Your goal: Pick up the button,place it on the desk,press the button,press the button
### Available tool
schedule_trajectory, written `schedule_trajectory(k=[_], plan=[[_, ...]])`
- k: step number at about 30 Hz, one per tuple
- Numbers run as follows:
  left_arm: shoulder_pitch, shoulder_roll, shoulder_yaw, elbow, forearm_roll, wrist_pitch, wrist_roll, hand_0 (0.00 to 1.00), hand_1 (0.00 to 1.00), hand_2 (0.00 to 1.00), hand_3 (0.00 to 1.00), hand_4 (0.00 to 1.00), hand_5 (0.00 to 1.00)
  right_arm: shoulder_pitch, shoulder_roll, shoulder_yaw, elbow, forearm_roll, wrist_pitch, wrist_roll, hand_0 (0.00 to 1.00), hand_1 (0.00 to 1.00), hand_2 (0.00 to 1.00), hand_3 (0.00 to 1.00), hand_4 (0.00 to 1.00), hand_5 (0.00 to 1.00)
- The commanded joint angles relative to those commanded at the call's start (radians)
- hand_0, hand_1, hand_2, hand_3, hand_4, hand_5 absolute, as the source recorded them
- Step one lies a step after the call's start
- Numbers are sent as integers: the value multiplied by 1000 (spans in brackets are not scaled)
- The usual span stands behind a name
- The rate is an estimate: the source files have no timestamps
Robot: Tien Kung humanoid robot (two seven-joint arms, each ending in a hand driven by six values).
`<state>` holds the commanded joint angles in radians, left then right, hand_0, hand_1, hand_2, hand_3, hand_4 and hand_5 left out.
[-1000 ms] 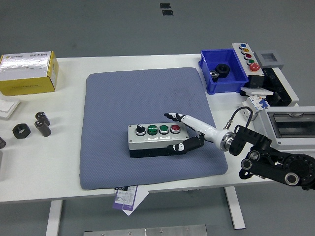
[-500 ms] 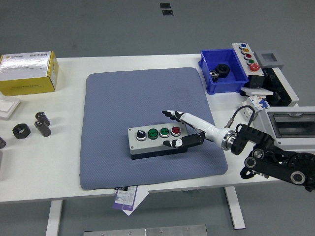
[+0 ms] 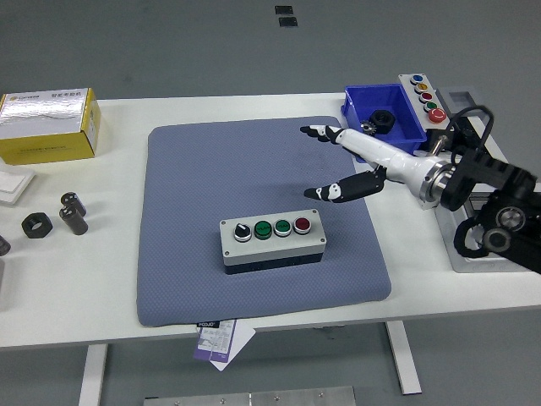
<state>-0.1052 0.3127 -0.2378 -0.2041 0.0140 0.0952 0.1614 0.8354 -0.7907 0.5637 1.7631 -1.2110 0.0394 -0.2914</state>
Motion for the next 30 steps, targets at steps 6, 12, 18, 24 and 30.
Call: schedule_trajectory(k=[6,12,18,24,30], plan=[[-1,5,-3,-1,2,1,1,712,694,604,602,685,206,139,-22,10,16,45,240,-229,545,619,663,998,726,353],[0,7,-11,-2,9,3,5,711,694,603,602,683,205,228,7,-59,16,59,422,-354,120,364,515,998,613,356],[2,8,-28,-2,25,4,11,711,693,603,600,682,204,239,27,-89,16,60,510,-354,22,283,499,998,541,331],[2,7,-35,-2,33,5,14,711,693,603,600,681,203,241,77,-133,16,85,511,-354,2,210,392,998,275,132],[0,6,-31,-2,30,5,12,711,693,602,600,680,203,234,126,-183,11,96,501,-354,2,191,360,998,237,84]])
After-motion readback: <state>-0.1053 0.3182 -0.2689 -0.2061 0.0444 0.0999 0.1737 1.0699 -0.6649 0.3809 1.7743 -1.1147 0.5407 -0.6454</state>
